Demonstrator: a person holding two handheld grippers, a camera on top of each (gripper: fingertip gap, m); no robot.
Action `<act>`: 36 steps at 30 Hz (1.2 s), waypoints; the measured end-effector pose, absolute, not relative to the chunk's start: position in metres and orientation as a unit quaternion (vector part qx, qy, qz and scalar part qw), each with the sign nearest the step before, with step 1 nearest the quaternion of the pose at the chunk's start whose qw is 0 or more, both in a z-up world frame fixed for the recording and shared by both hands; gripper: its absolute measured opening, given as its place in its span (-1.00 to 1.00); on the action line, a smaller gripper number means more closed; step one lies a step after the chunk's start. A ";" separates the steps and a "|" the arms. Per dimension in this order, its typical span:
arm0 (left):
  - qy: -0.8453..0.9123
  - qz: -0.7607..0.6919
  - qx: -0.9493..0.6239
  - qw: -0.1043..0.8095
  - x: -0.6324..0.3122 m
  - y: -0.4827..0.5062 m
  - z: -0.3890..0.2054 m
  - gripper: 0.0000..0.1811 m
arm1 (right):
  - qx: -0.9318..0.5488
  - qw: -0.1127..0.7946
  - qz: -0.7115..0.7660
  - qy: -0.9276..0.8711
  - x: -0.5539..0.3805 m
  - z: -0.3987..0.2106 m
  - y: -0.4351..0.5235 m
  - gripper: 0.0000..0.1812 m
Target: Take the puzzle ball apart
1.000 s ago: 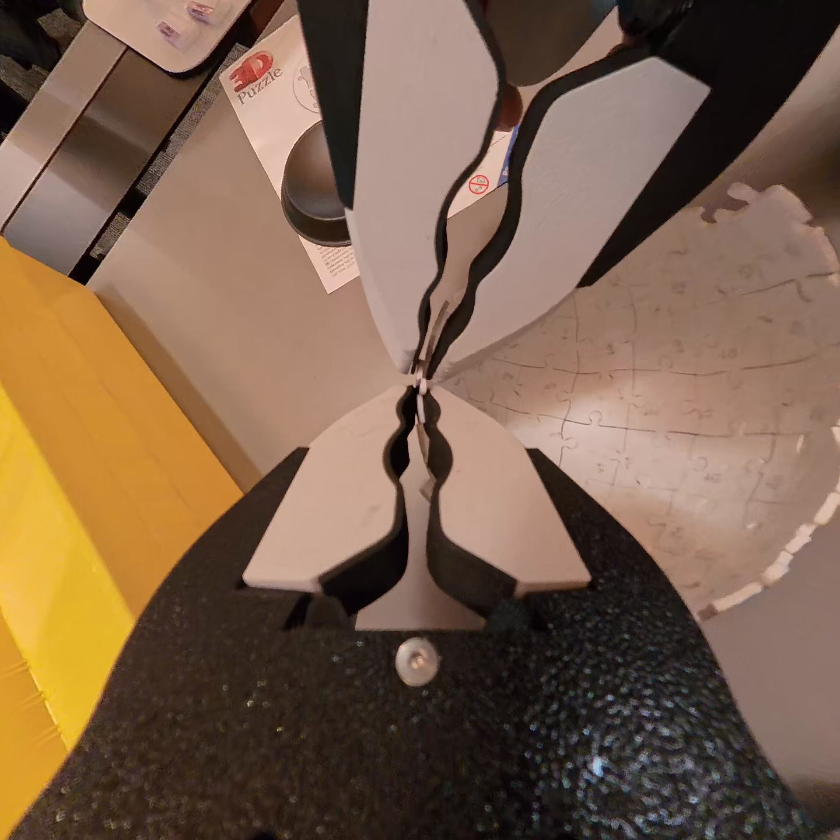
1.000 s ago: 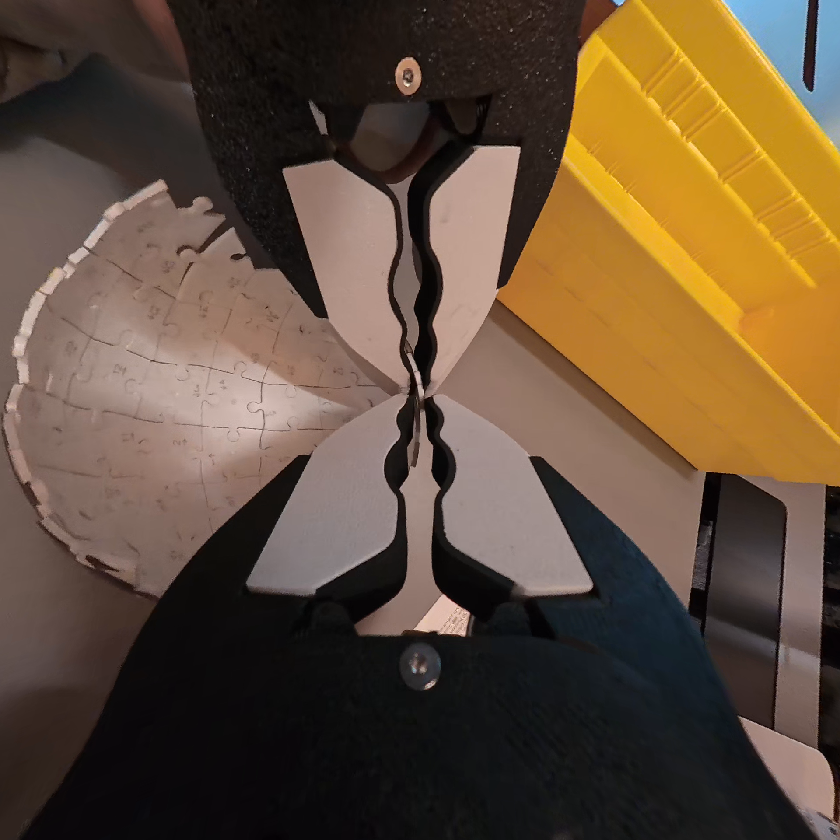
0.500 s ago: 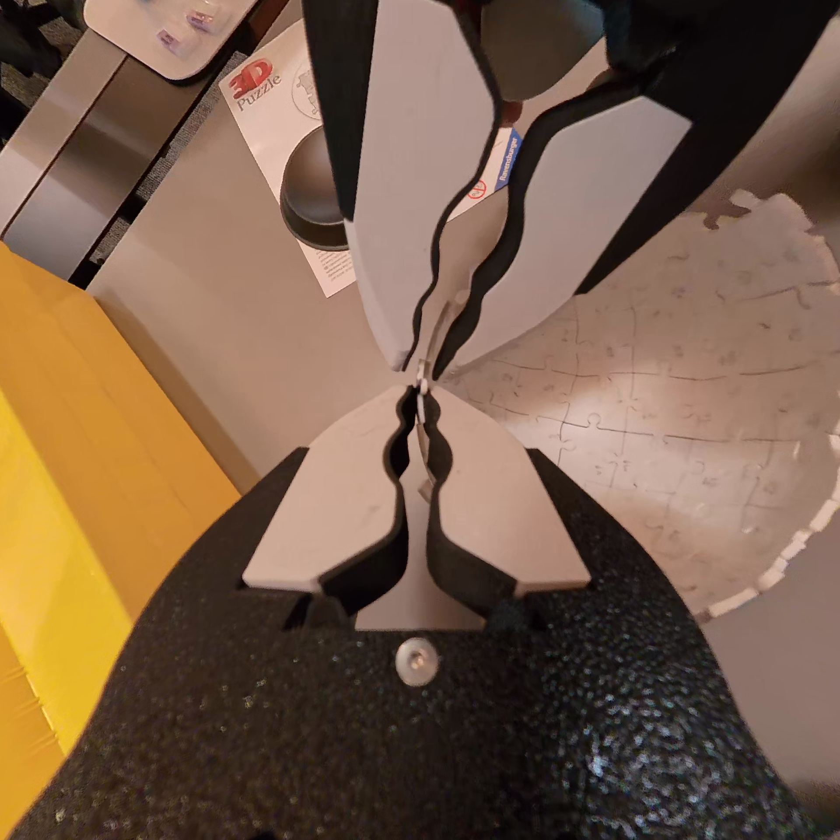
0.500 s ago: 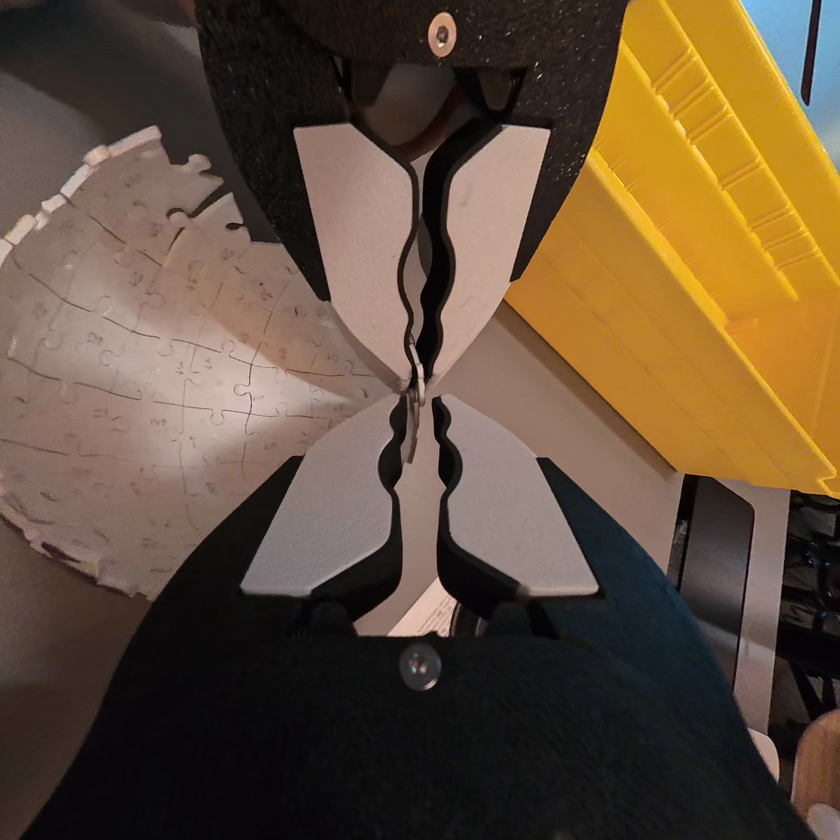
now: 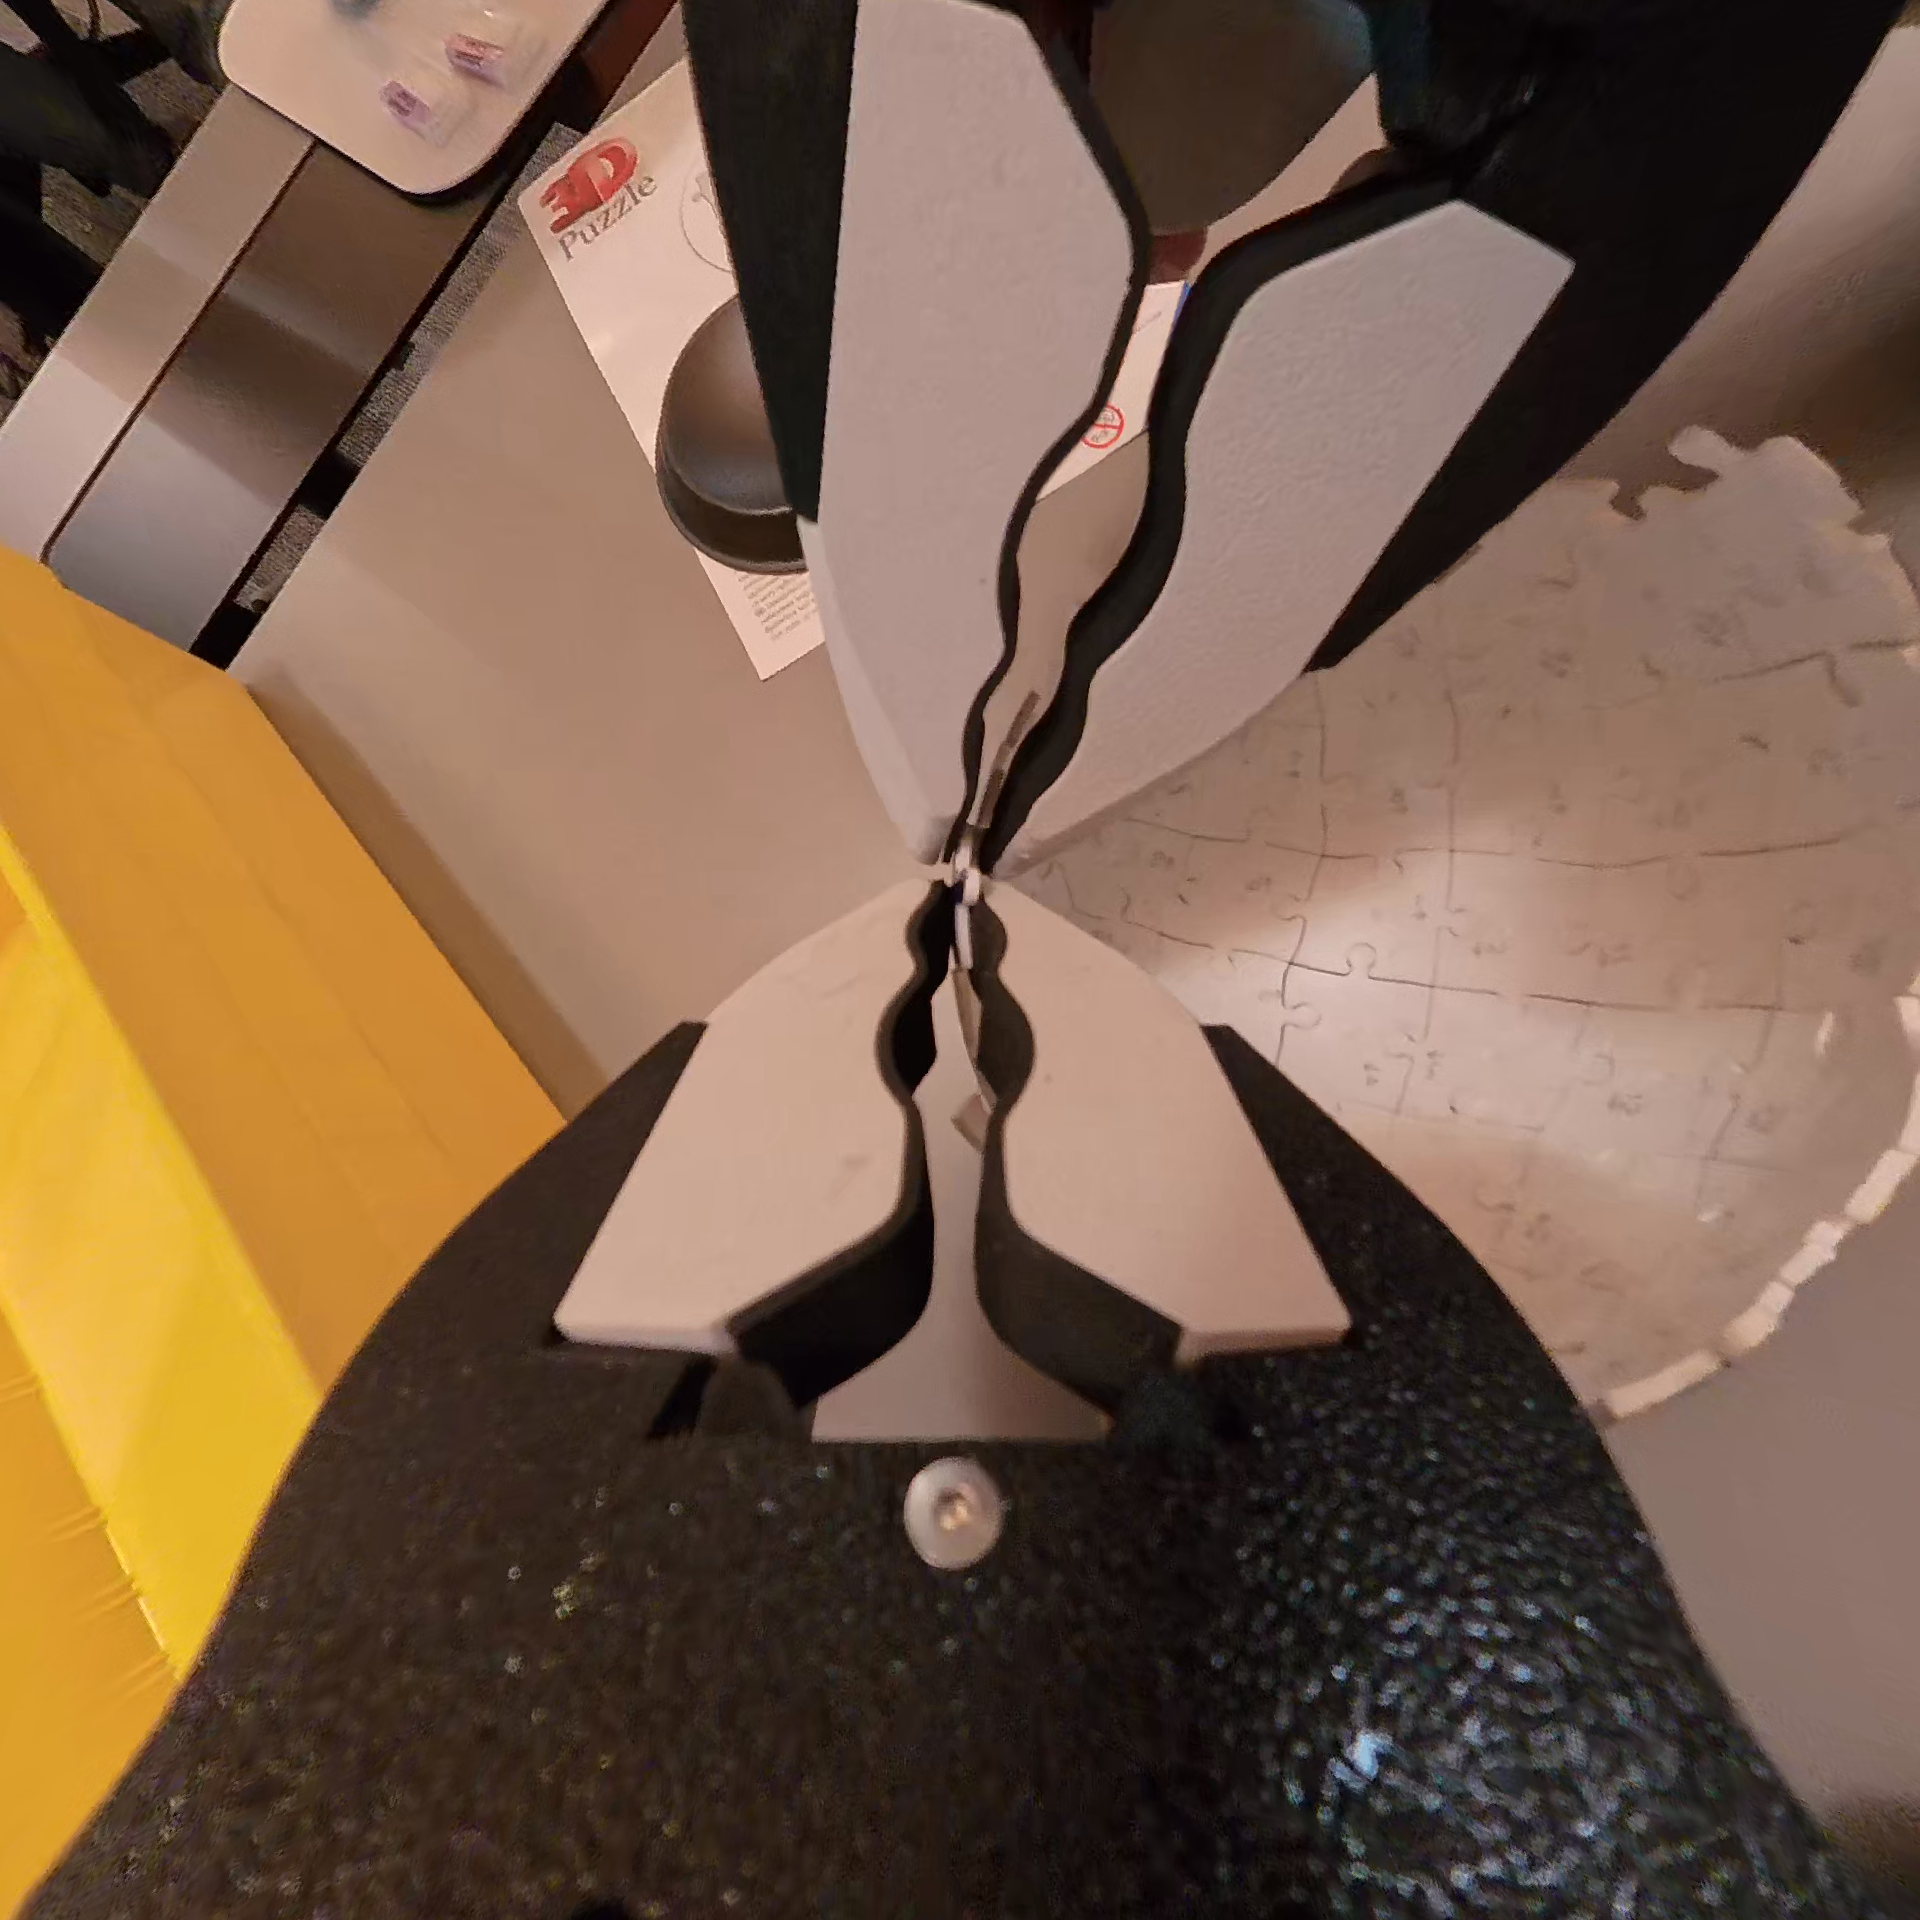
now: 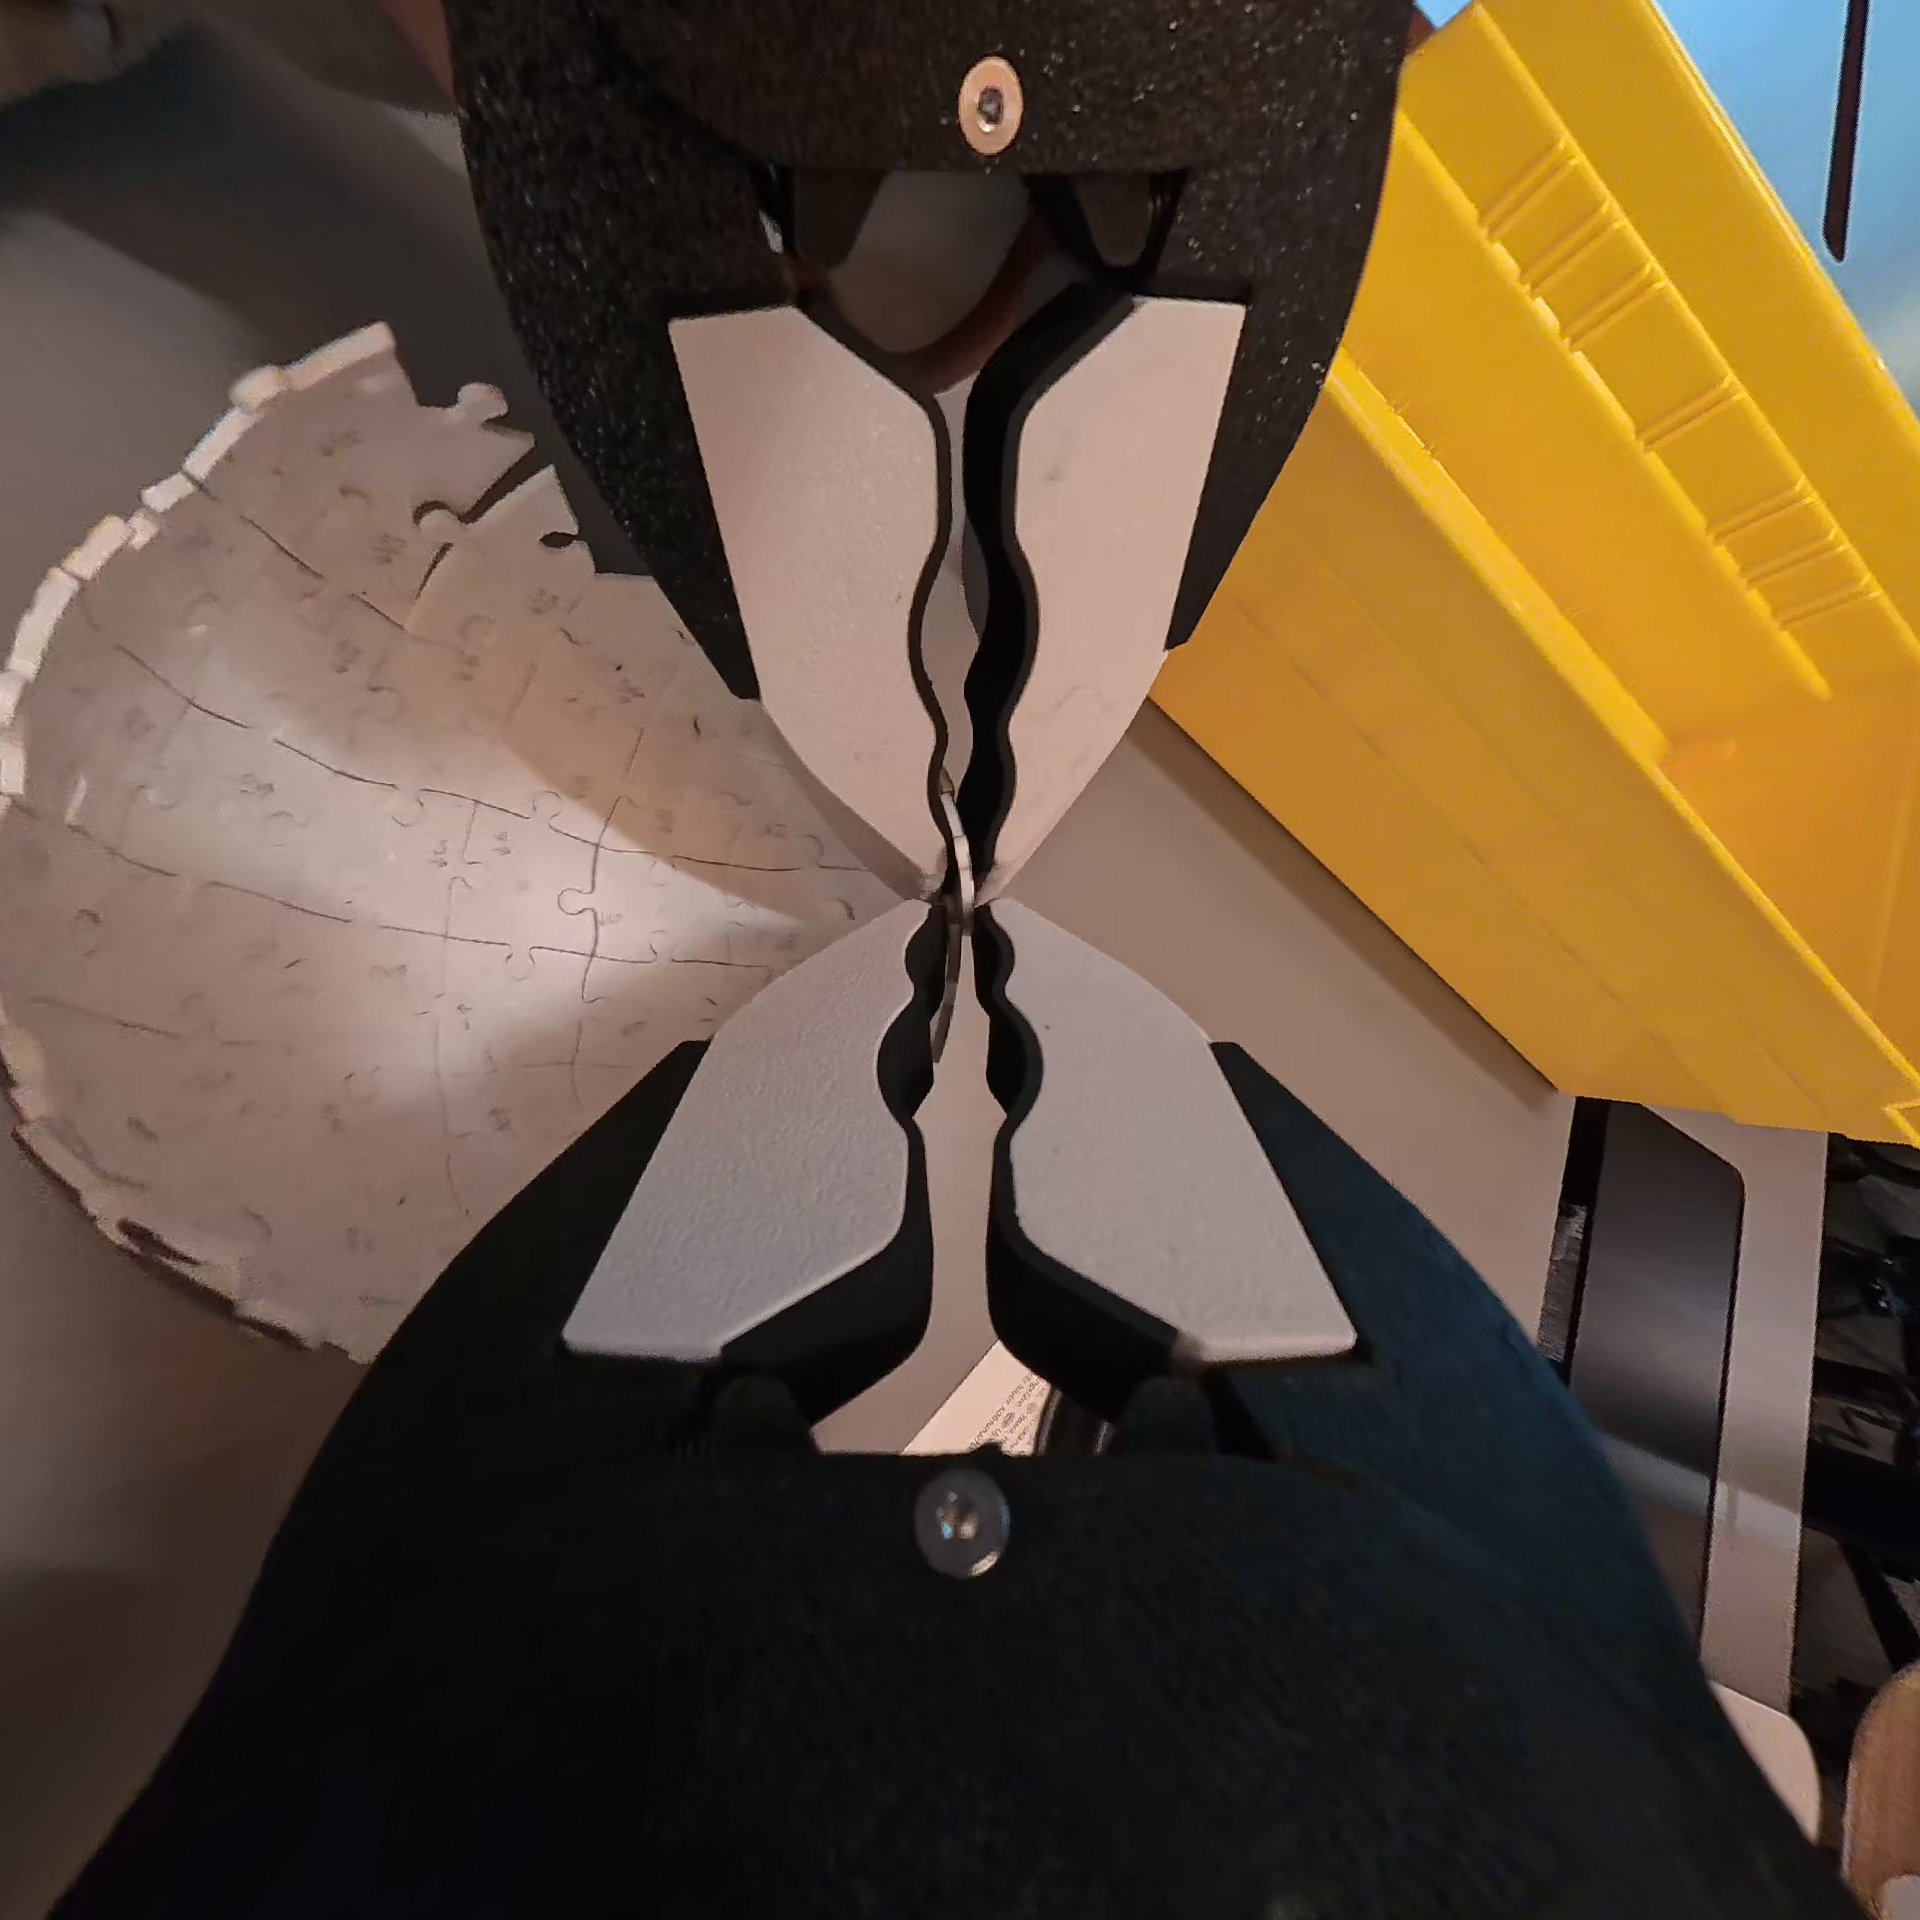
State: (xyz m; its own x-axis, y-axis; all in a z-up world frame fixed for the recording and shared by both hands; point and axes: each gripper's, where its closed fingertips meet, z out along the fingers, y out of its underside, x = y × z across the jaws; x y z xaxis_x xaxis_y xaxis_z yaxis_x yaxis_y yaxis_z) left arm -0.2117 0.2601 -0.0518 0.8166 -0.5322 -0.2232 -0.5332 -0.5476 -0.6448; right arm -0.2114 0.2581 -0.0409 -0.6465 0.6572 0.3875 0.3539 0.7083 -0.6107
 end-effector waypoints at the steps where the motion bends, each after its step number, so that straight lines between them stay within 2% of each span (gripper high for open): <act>1: 0.302 0.000 -0.879 0.369 -0.212 0.261 -0.051 -0.99 | -0.292 0.305 0.252 -0.871 -0.211 -0.040 0.258 -0.94; 36: 0.307 0.012 -0.873 0.379 -0.211 0.263 -0.048 -0.99 | -0.259 0.332 0.239 -0.875 -0.209 -0.036 0.258 -0.92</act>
